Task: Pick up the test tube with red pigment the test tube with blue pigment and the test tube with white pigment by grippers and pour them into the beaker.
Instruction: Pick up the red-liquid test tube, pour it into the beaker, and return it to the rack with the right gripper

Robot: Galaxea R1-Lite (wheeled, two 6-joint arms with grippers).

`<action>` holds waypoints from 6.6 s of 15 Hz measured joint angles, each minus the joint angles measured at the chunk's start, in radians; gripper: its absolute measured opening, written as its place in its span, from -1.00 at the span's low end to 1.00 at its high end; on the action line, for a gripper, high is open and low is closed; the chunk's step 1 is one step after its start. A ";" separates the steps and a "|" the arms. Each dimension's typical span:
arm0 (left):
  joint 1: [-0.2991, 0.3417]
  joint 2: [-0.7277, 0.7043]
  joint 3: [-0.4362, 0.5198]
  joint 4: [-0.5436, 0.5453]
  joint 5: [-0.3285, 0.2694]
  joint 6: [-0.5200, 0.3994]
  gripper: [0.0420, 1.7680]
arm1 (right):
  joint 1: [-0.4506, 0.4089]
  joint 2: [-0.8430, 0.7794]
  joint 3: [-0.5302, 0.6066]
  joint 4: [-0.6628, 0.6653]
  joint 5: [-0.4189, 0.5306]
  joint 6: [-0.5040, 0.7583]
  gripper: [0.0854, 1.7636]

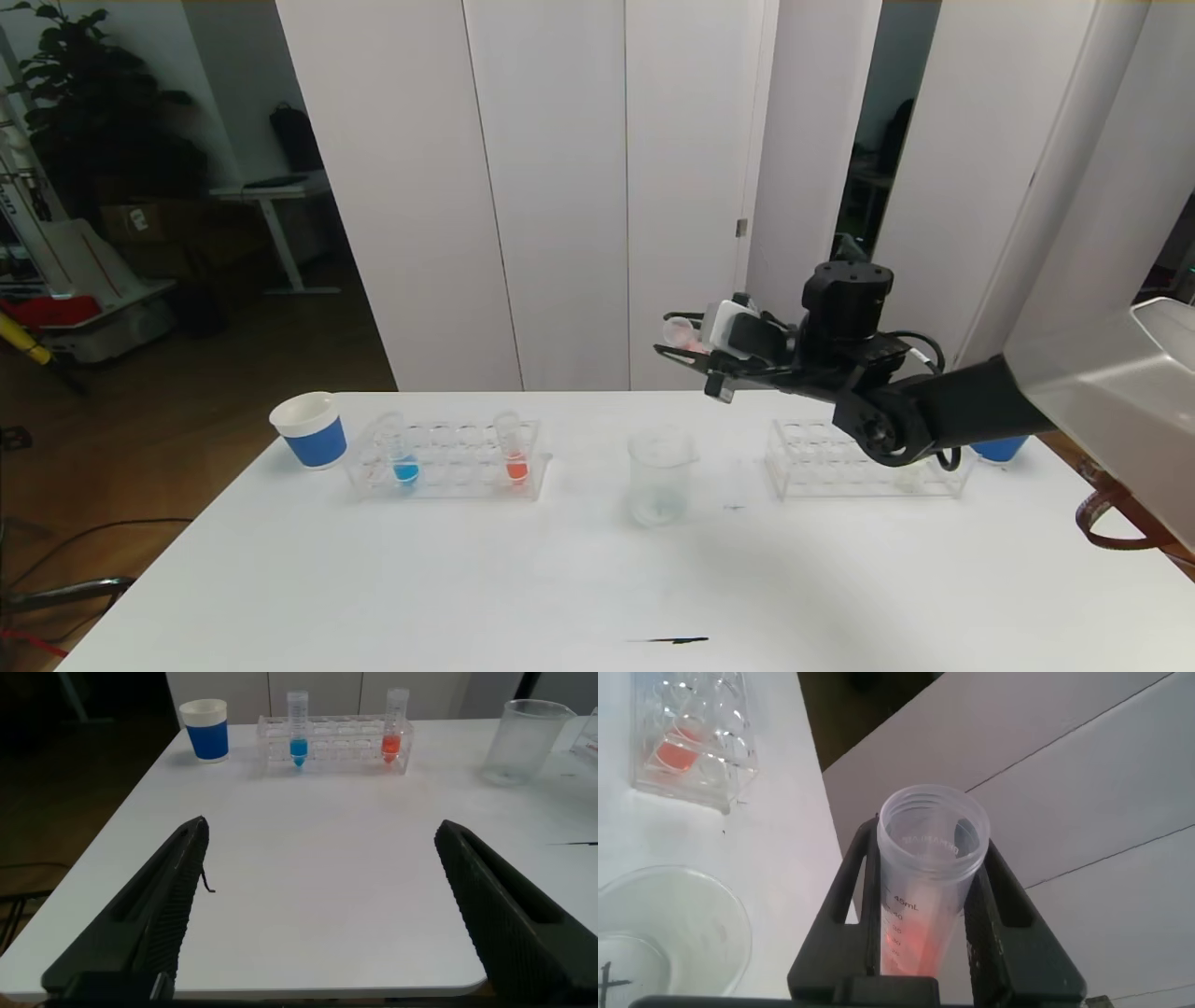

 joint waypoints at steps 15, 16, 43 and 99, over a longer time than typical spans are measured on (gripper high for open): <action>0.000 0.000 0.000 0.000 0.000 0.000 0.96 | -0.022 0.065 -0.072 0.069 0.066 -0.486 -0.41; 0.000 0.000 0.000 0.000 0.000 0.000 0.96 | -0.023 0.067 -0.073 0.059 0.064 -0.502 -0.41; 0.000 0.000 0.000 0.000 0.000 0.000 0.96 | -0.028 0.159 -0.167 0.041 0.119 -0.750 -0.41; 0.000 0.000 0.000 0.000 0.000 0.000 0.96 | -0.039 -0.005 0.001 -0.103 -0.829 0.872 -0.41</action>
